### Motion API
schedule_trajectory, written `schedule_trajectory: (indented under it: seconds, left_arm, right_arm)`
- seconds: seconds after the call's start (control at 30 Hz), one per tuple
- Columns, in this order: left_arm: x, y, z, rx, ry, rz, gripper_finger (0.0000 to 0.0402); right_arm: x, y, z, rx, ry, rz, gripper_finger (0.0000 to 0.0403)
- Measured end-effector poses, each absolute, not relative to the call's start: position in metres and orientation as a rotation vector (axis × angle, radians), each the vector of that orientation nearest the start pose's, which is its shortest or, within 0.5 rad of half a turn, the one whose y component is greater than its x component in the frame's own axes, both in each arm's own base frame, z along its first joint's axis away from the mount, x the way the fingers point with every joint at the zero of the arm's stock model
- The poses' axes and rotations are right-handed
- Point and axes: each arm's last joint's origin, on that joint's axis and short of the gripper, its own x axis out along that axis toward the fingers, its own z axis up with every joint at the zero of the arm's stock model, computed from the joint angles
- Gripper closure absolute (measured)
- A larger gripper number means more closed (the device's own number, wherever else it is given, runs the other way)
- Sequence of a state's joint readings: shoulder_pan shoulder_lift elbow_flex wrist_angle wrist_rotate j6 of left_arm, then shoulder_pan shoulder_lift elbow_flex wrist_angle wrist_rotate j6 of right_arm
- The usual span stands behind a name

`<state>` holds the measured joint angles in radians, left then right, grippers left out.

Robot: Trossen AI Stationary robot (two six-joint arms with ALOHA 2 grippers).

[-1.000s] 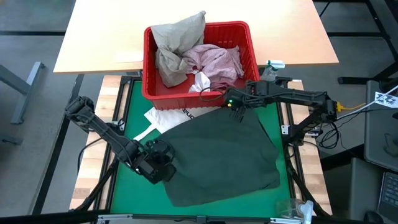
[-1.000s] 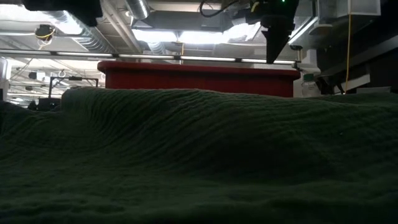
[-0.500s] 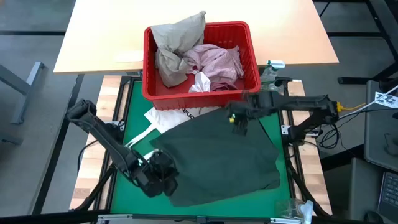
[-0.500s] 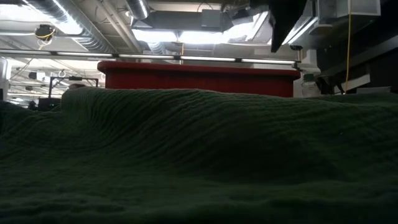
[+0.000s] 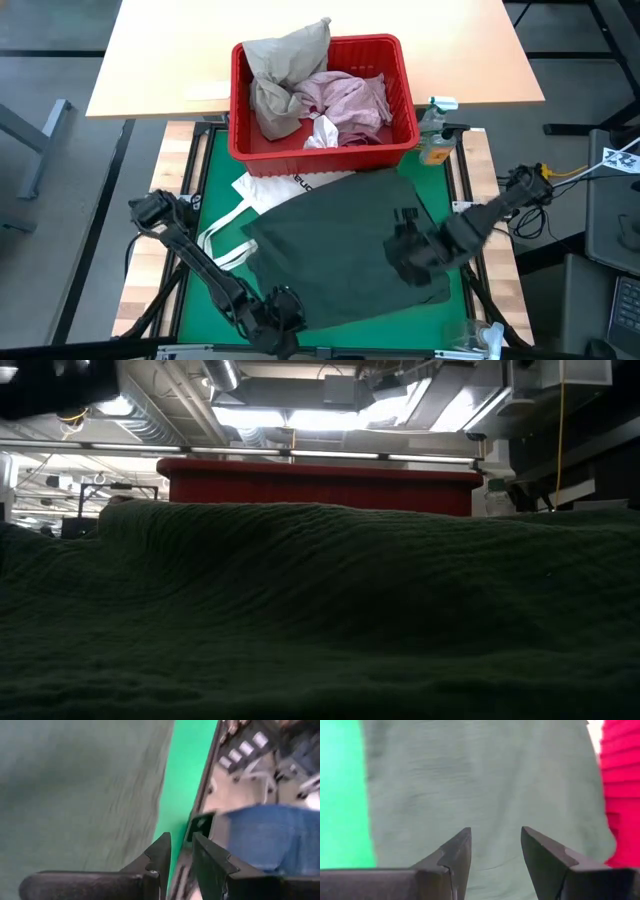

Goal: Fold laundry
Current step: Fold the green shirt

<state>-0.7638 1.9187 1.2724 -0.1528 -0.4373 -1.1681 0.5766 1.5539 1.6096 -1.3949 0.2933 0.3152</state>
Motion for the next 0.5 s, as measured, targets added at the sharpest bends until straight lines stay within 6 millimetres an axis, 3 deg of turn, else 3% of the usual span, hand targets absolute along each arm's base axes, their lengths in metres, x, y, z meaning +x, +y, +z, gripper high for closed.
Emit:
schedule_trajectory:
  seconds: [0.23,0.5]
  left_arm:
    - [0.306,-0.277,0.156,-0.652,0.861,0.076,0.0327]
    - [0.304,-0.277,0.152,-0.628,0.903,0.078,0.0315]
  right_arm:
    - [0.209,0.186,0.348,-0.252,1.226,0.158,0.0230]
    - [0.184,0.219,0.341,-0.235,1.255,0.210,0.0230]
